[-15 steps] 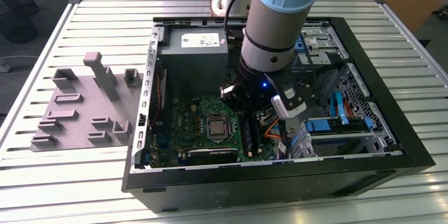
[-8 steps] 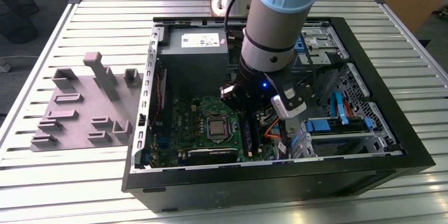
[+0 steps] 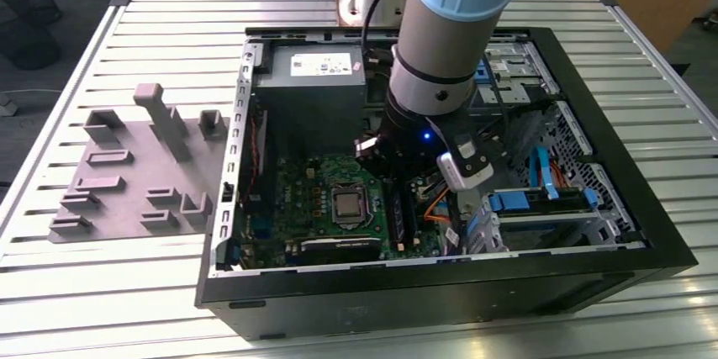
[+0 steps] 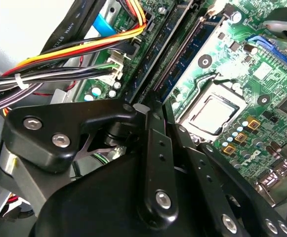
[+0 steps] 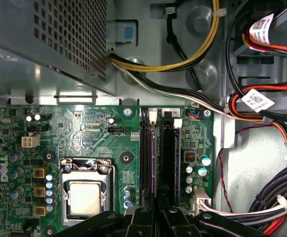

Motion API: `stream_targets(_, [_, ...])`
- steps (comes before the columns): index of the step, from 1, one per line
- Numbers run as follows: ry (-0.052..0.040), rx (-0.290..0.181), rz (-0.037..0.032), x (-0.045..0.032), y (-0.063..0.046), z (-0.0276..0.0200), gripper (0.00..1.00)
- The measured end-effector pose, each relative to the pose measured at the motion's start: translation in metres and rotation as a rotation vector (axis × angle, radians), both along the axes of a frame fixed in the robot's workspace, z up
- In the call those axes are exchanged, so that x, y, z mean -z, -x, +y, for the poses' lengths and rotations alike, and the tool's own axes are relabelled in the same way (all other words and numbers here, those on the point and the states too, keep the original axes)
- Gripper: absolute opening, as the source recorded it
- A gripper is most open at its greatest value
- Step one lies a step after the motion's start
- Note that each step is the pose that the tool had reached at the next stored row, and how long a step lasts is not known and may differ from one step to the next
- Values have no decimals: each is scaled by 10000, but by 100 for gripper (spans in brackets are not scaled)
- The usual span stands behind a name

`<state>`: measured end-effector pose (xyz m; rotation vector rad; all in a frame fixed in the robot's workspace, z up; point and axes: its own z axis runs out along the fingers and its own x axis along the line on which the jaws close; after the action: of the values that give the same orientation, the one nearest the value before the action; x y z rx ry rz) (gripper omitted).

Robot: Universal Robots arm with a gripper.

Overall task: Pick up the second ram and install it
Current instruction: 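Insert the second ram into the second slot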

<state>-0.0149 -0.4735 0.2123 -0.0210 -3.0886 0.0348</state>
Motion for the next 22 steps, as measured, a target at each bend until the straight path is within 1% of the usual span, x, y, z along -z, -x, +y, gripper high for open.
stream_targets(3, [2, 1, 1, 4, -2, 0, 14])
stream_targets(7, [0, 0, 0, 30, -2, 0, 14])
stream_targets(22, [0, 1, 0, 33, -2, 0, 14])
